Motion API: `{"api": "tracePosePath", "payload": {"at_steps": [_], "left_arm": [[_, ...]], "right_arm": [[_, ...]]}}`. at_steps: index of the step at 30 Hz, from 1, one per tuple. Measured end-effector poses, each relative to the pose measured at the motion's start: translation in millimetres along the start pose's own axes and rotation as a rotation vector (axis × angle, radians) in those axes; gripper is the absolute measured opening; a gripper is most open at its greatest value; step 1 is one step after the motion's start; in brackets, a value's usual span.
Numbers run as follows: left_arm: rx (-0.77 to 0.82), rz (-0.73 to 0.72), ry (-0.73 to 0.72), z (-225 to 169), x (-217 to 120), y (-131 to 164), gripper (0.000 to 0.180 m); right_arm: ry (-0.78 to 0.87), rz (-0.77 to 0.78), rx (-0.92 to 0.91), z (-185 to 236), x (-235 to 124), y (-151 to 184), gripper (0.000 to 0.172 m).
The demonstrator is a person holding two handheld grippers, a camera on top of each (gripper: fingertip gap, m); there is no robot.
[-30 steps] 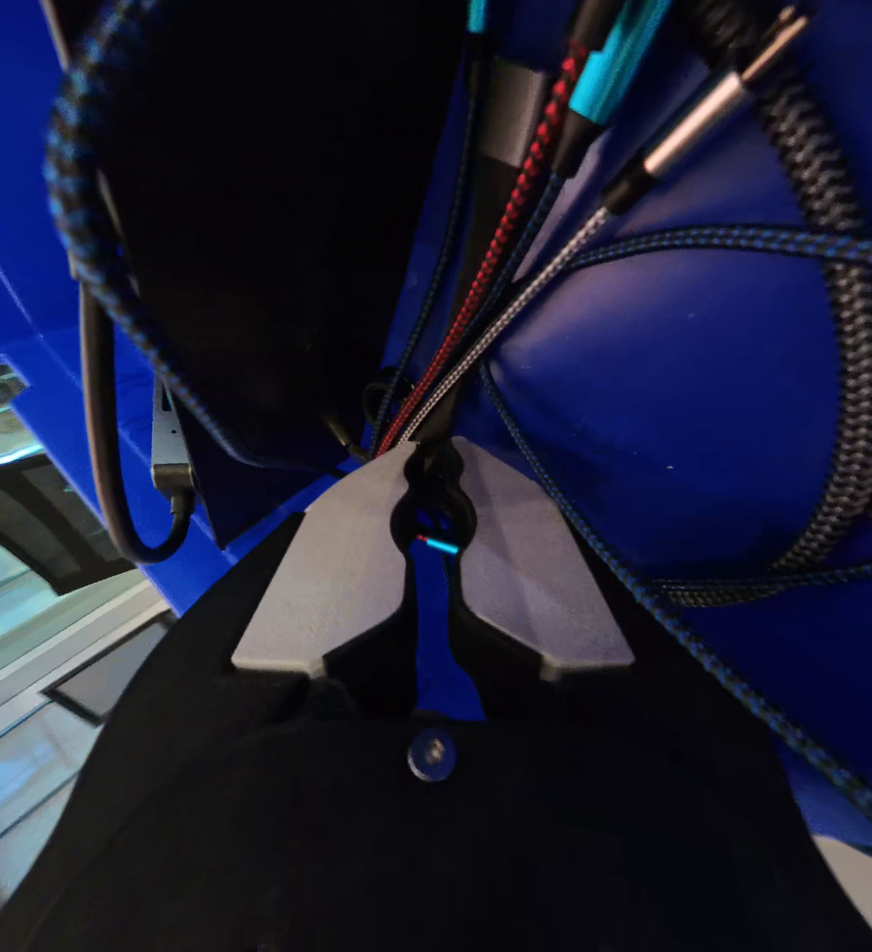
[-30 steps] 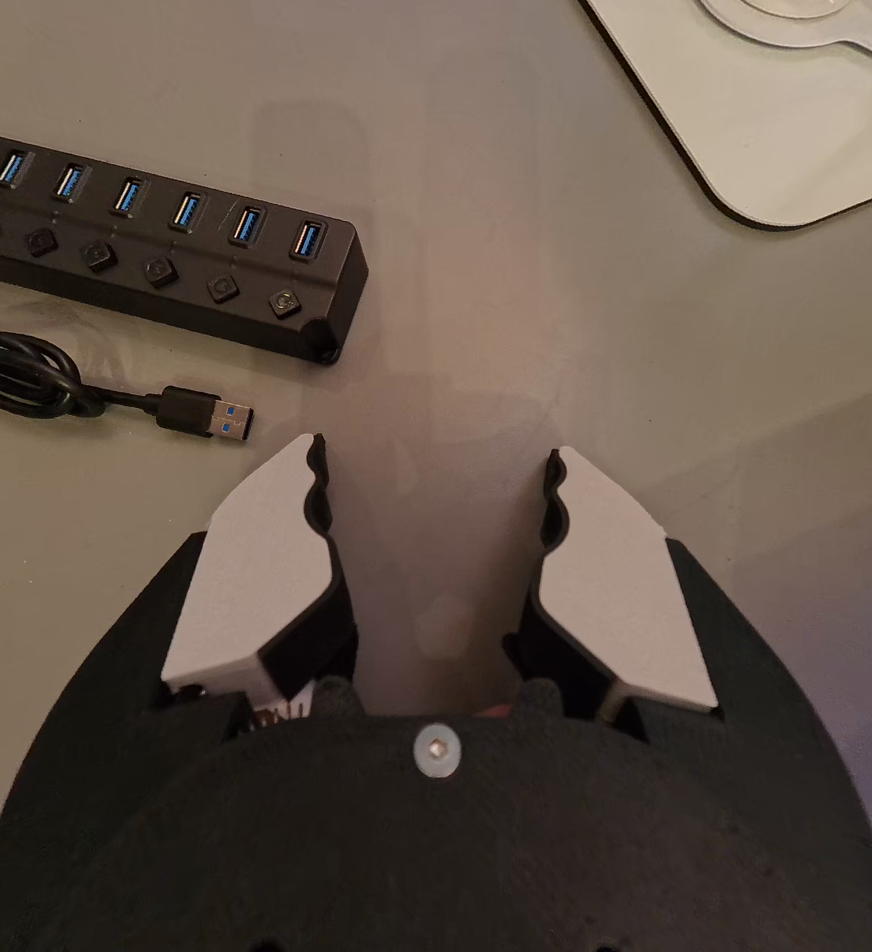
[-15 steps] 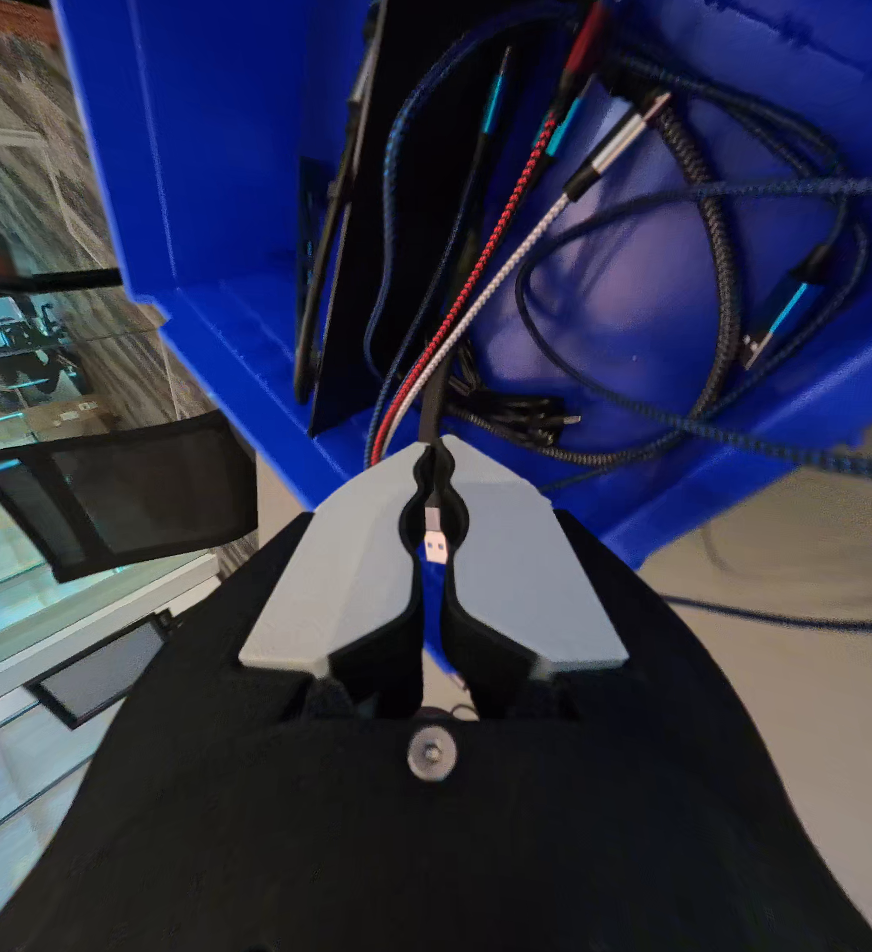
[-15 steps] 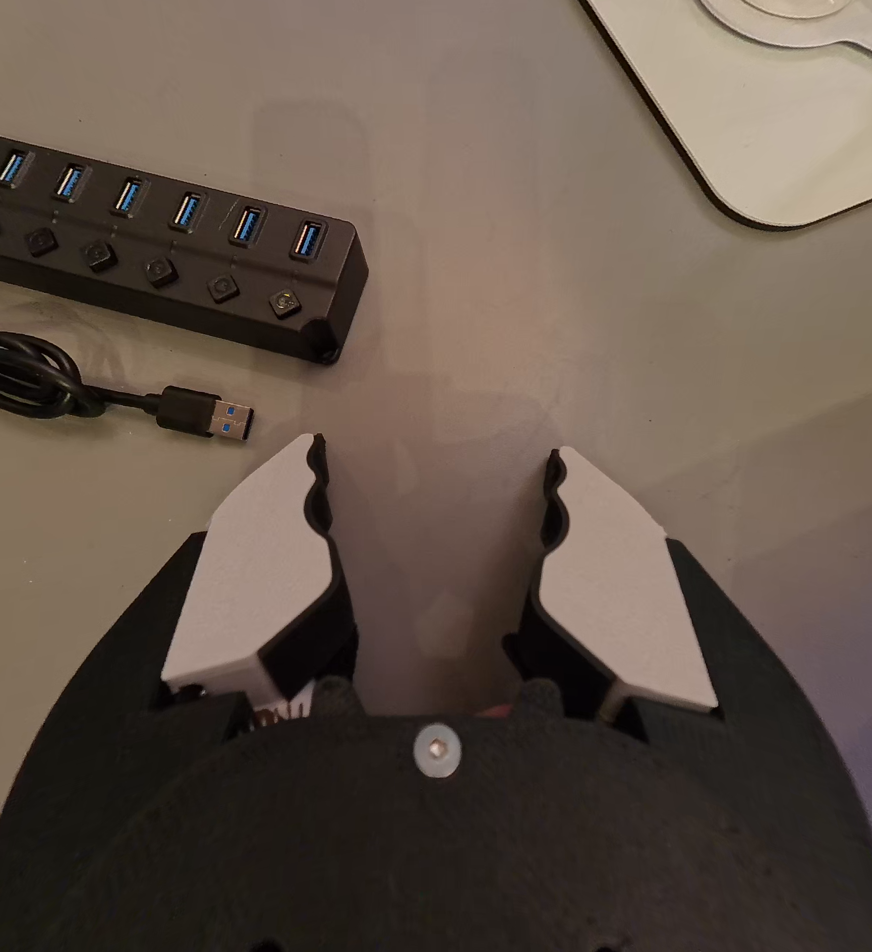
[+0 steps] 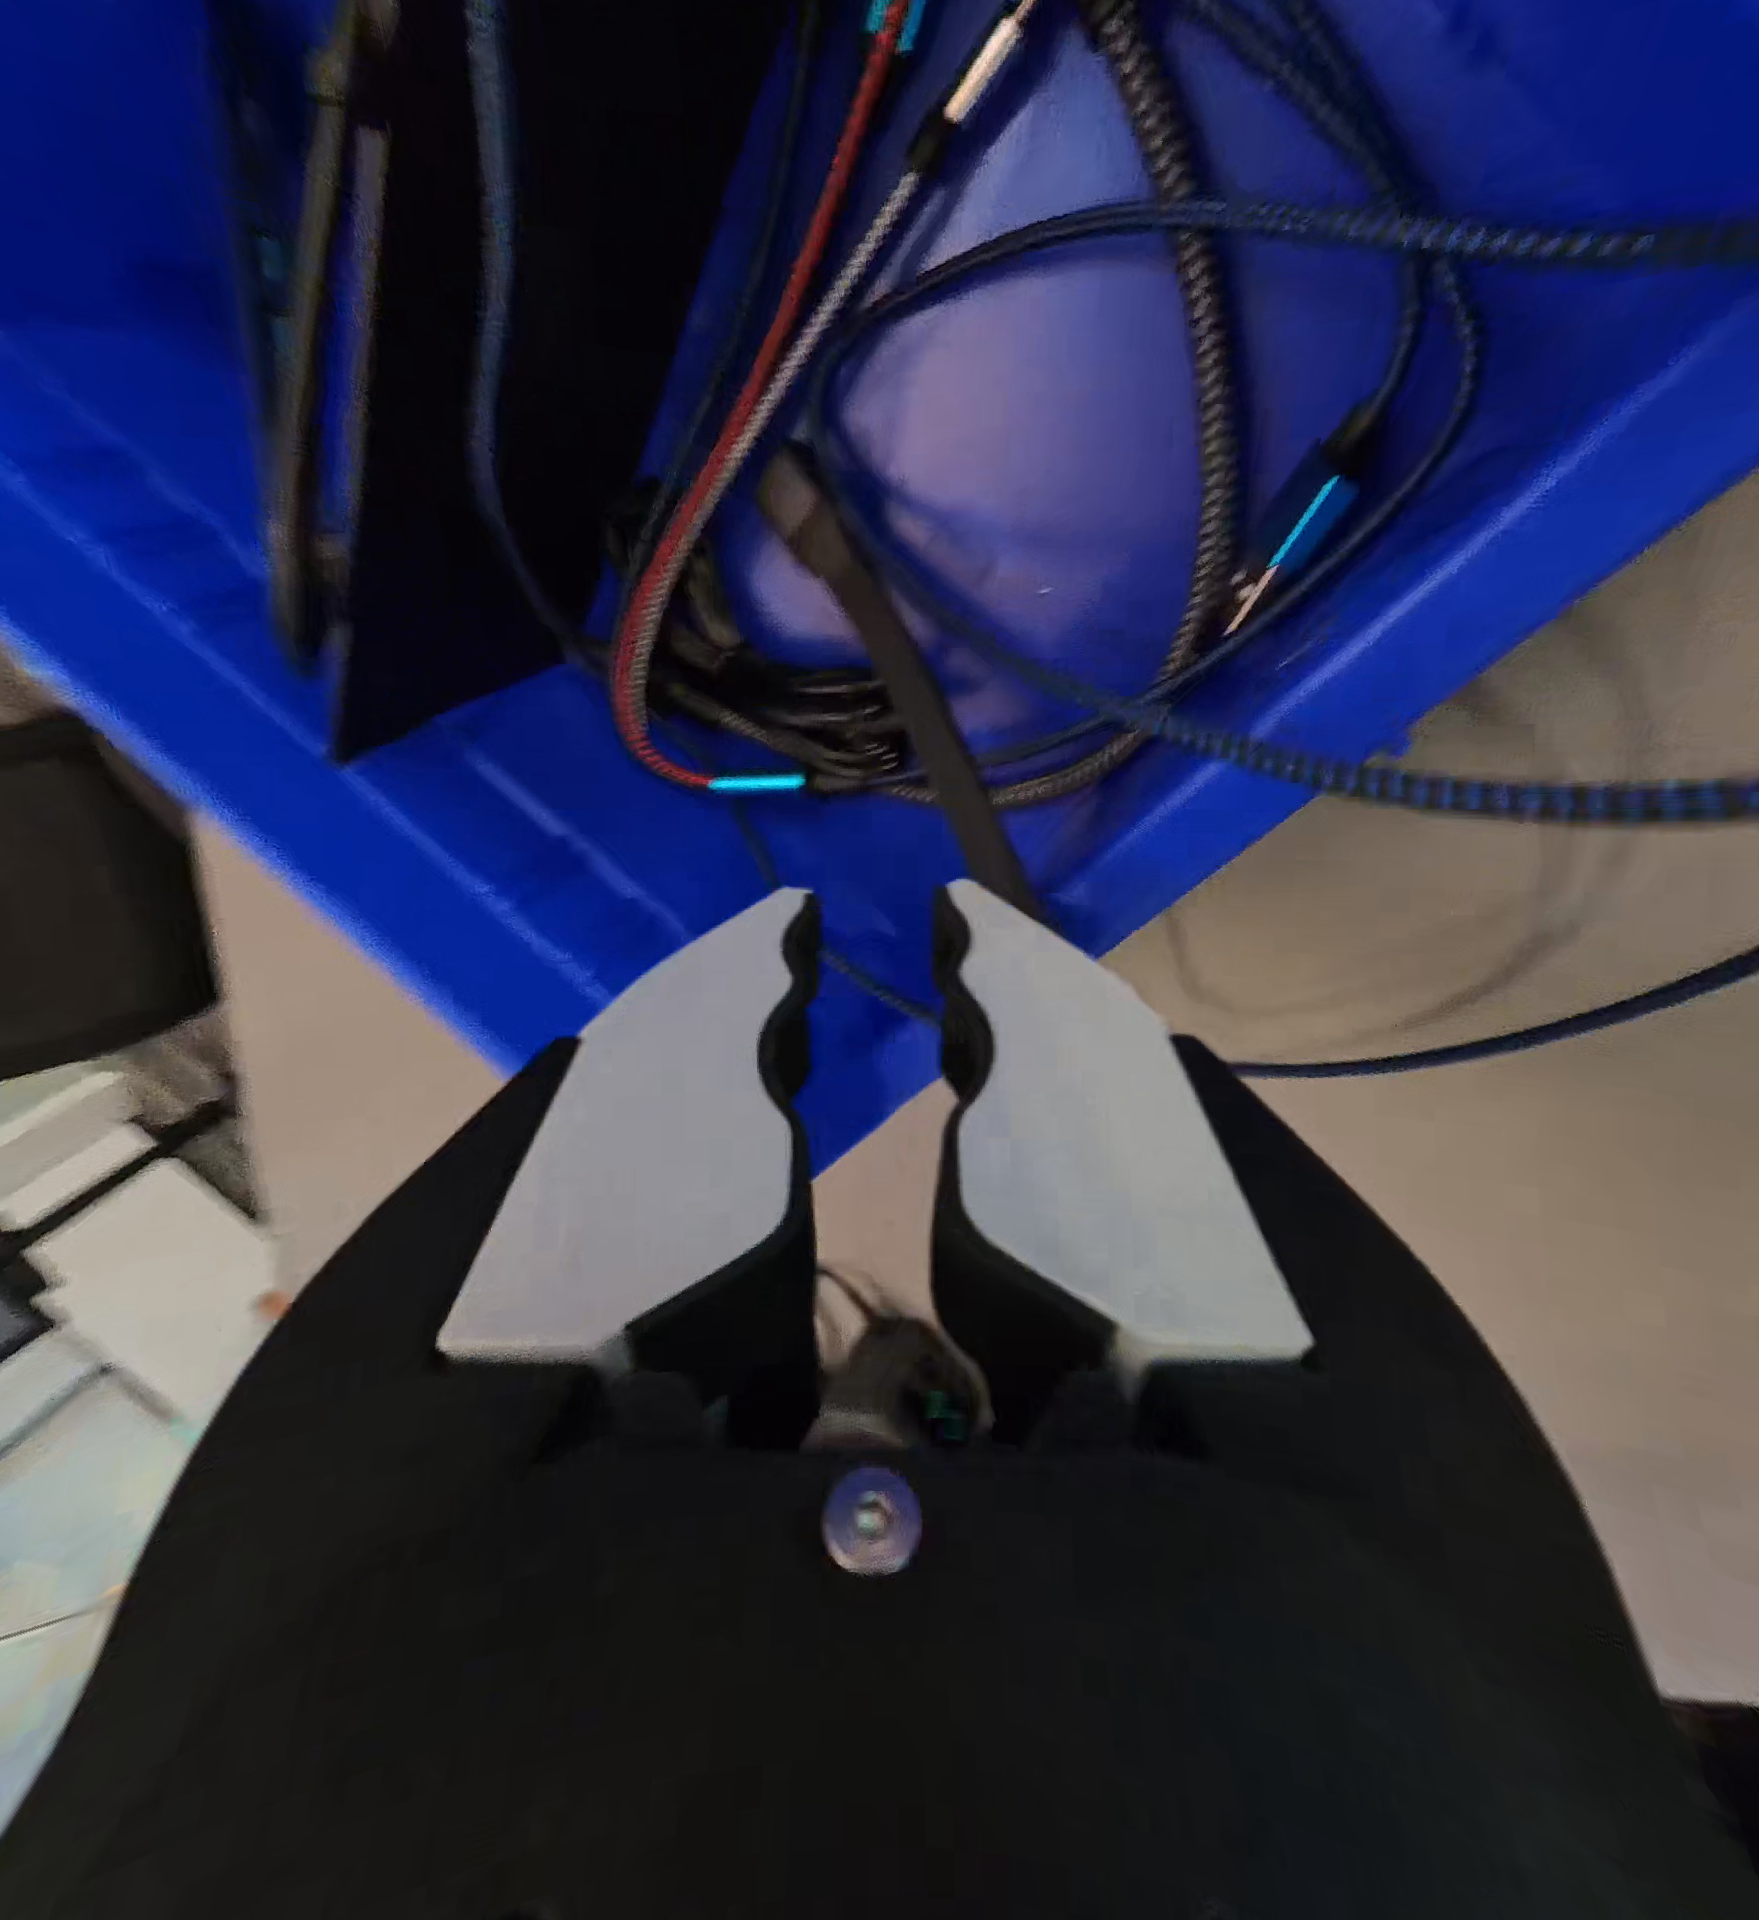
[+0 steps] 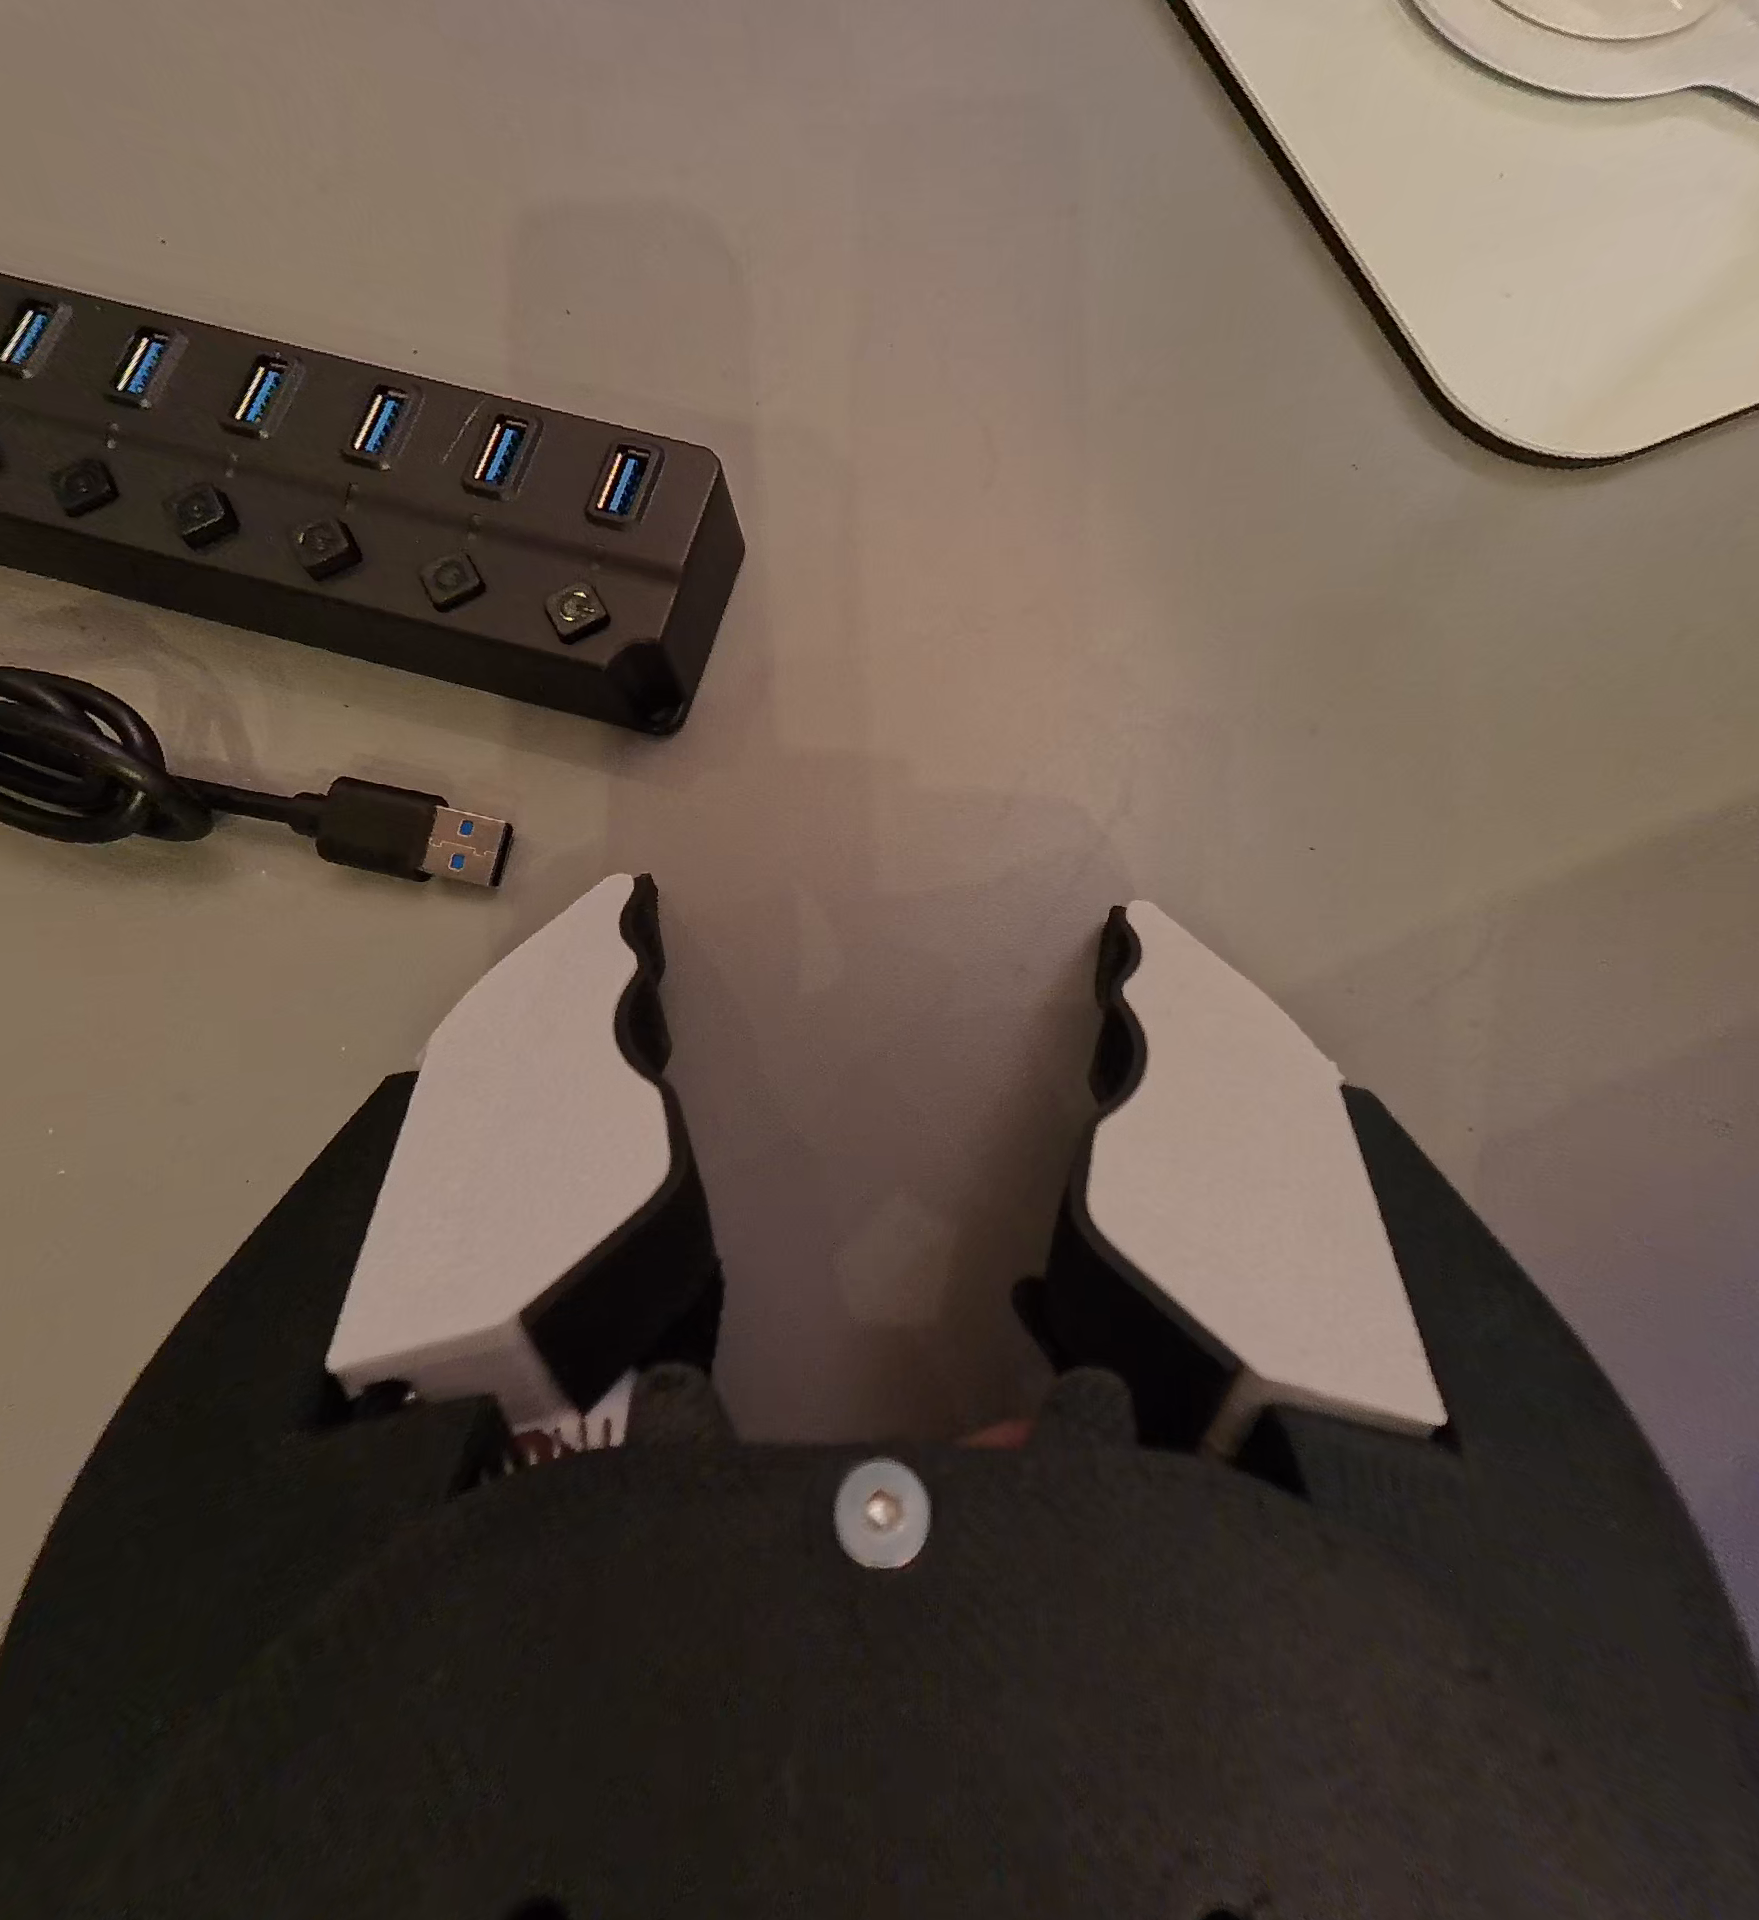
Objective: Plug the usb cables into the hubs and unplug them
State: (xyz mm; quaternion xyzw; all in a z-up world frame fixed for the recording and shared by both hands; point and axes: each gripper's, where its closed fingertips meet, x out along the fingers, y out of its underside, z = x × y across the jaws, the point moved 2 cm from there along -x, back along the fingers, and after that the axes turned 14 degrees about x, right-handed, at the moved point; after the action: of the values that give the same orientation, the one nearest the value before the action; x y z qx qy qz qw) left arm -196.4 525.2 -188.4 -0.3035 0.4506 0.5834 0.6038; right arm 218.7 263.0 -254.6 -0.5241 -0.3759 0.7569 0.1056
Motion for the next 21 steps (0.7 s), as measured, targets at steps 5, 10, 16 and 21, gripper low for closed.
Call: {"api": "tracePosePath", "payload": {"at_steps": [5,10,16,21], "left_arm": [[-0.218,-0.086,0.227,-11,7,-13,0.041],[-0.381,-0.091,0.382,-10,11,-10,0.041],[-0.532,-0.004,0.618,-25,33,-8,0.011],[-0.521,-0.109,0.493,-9,14,-11,0.008]], "right_arm": [[-0.002,0.0,0.0,0,0,0,0.079],[-0.004,0.001,0.0,0,0,0,0.079],[-0.004,0.001,0.0,0,0,0,0.079],[-0.003,0.001,0.0,0,0,0,0.079]]}}
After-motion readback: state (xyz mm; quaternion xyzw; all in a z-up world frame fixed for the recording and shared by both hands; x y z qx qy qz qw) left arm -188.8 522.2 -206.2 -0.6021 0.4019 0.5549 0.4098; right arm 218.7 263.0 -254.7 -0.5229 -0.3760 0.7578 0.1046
